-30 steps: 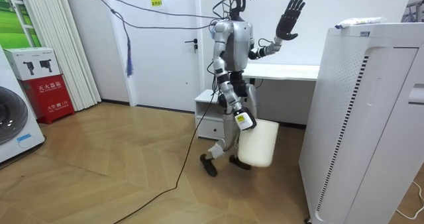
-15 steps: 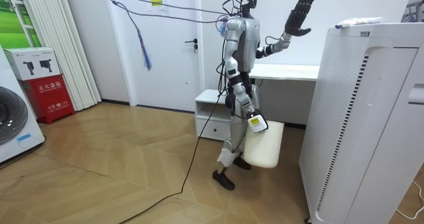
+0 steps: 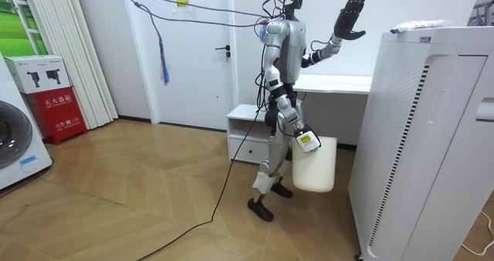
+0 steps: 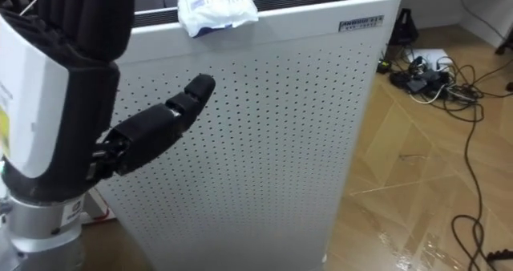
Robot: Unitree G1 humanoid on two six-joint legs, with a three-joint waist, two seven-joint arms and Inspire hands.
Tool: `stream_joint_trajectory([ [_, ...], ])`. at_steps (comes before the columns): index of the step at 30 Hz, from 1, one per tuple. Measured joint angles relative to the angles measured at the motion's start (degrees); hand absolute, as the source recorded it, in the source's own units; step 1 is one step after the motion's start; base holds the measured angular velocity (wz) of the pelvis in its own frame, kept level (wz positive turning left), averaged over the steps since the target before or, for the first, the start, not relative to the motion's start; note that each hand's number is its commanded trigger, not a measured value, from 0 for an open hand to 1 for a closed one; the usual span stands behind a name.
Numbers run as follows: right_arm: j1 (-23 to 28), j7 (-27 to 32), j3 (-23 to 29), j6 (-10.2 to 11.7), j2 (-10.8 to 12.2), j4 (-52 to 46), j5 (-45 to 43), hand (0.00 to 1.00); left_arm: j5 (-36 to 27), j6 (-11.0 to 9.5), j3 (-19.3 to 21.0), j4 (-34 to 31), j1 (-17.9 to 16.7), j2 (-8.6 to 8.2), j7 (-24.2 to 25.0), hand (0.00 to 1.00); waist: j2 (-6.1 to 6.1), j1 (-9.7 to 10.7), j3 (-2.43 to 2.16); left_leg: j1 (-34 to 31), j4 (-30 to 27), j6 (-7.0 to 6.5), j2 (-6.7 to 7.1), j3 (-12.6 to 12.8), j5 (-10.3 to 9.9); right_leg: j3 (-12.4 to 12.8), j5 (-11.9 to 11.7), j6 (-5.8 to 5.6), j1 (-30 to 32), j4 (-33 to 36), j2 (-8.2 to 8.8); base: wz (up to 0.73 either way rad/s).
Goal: Pick garbage
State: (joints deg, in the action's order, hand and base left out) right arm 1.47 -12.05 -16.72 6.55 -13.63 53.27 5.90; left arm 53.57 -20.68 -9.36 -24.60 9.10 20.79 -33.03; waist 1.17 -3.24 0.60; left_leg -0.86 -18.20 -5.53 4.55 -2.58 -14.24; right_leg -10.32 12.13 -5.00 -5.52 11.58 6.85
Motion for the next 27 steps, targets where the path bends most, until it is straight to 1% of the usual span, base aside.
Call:
stream_joint_trajectory([
  [4,0.0,0.0,0.0,0.0,0.1,0.0,-2.2,1.0,0.1,1.2,0.0,2.5,0.0,0.28,0.0,0.0,0.25,0.4,-0.07,1.3,0.6,0.0,0.0,0.0,0.0,-0.5,-0.2,0.04,-1.4,-1.0,-0.06,0.0],
  [6,0.0,0.0,0.0,0.0,0.1,0.0,-3.3,1.0,0.2,2.8,-0.1,4.5,0.0,0.27,0.0,0.0,0.48,1.3,-0.11,1.4,0.7,0.01,0.0,0.0,0.0,-0.5,-0.2,0.04,-1.5,-1.0,-0.06,0.0],
  [8,0.0,0.0,0.0,-0.2,0.0,0.0,-3.5,1.0,1.2,3.8,-0.1,5.8,0.1,0.28,0.0,0.0,0.62,1.6,-0.07,1.5,0.8,0.01,0.0,0.1,0.0,-0.5,-0.2,0.03,-1.5,-1.0,-0.04,-0.02],
  [13,0.3,0.1,0.0,-0.5,-0.2,0.0,-3.6,1.0,1.2,5.7,-0.4,7.9,0.1,0.28,0.0,0.0,0.84,2.9,-0.06,1.5,1.0,0.01,-0.03,0.2,0.0,-0.4,-0.2,0.02,-1.4,-1.1,-0.04,-0.02],
  [15,0.3,0.0,0.0,-1.2,-0.2,0.0,-3.7,1.0,1.2,7.0,-0.4,7.9,0.2,0.28,0.1,0.0,1.0,3.1,-0.11,1.5,1.0,0.01,-0.03,0.3,0.0,-0.4,-0.2,0.02,-1.4,-1.1,-0.04,0.0],
  [19,0.3,0.0,0.0,-1.6,-0.3,0.0,-4.1,1.0,1.2,7.9,-0.4,9.0,0.2,0.28,0.5,0.0,1.27,3.4,-0.03,1.6,1.1,0.01,-0.03,0.3,0.0,-0.4,-0.2,0.02,-1.5,-1.2,-0.04,0.0],
  [22,0.3,-0.1,0.0,-1.6,-0.3,0.0,-4.3,1.0,1.2,8.6,-0.4,10.7,0.2,0.28,2.1,0.0,1.36,3.5,0.03,1.7,1.1,0.03,-0.06,0.4,0.0,-0.1,-0.2,0.02,-1.5,-1.2,-0.07,0.0],
  [24,0.3,-0.2,0.0,-1.6,-0.3,0.0,-4.3,1.0,1.2,9.4,-0.3,11.4,0.4,0.29,2.8,0.0,1.55,3.5,0.14,1.7,1.1,0.03,-0.09,0.7,0.0,0.4,-0.2,0.02,-1.4,-1.2,-0.09,-0.05],
  [27,0.3,-0.6,0.0,-1.7,-0.3,0.0,-4.3,1.0,1.2,9.6,-0.3,11.9,1.4,0.28,3.3,0.0,1.82,3.3,0.31,1.9,1.3,0.03,-0.13,1.0,0.0,0.8,-0.2,0.01,-1.4,-1.1,-0.11,-0.06],
])
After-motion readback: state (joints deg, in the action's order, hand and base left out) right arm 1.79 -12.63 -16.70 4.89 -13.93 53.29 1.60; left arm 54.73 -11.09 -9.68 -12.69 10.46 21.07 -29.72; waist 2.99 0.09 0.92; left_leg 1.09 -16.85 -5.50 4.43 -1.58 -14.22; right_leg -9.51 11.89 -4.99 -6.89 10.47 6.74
